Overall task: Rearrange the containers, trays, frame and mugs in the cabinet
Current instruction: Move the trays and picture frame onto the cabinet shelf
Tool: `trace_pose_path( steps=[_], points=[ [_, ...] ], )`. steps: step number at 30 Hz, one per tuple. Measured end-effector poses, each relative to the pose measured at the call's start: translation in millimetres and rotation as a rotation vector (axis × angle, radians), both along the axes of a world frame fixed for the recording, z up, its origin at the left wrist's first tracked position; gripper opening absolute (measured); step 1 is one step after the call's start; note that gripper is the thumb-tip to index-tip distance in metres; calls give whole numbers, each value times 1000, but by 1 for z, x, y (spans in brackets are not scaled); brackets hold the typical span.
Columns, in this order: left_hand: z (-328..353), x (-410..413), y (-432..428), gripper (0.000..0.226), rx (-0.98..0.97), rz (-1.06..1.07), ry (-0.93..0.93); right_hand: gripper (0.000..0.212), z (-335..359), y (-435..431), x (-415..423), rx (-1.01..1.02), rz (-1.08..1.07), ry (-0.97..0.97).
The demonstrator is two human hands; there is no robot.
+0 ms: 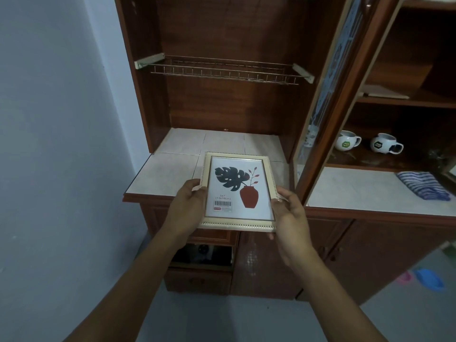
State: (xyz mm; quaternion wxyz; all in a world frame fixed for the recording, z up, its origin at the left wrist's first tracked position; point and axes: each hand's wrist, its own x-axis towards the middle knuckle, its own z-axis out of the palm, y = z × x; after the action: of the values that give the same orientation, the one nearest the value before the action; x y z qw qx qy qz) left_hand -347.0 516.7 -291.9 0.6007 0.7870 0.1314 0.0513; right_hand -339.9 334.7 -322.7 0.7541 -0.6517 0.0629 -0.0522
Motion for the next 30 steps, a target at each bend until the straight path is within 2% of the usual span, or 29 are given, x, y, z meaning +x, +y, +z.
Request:
trace_pose_path(
  steps=[8, 16, 22, 30],
  points=[
    [-3, -35, -40, 24, -34, 17, -18, 26, 1, -41, -33, 34, 13, -19],
    [-5, -66, -121, 24, -77, 44, -66, 25, 4, -121, -58, -3, 61, -10],
    [-1, -72, -171, 20, -110, 32, -75, 24, 9, -171, -66, -4, 36, -9],
    [-2, -59, -206, 26, -65, -34, -83, 25, 14, -210, -64, 7, -24, -20]
  ],
)
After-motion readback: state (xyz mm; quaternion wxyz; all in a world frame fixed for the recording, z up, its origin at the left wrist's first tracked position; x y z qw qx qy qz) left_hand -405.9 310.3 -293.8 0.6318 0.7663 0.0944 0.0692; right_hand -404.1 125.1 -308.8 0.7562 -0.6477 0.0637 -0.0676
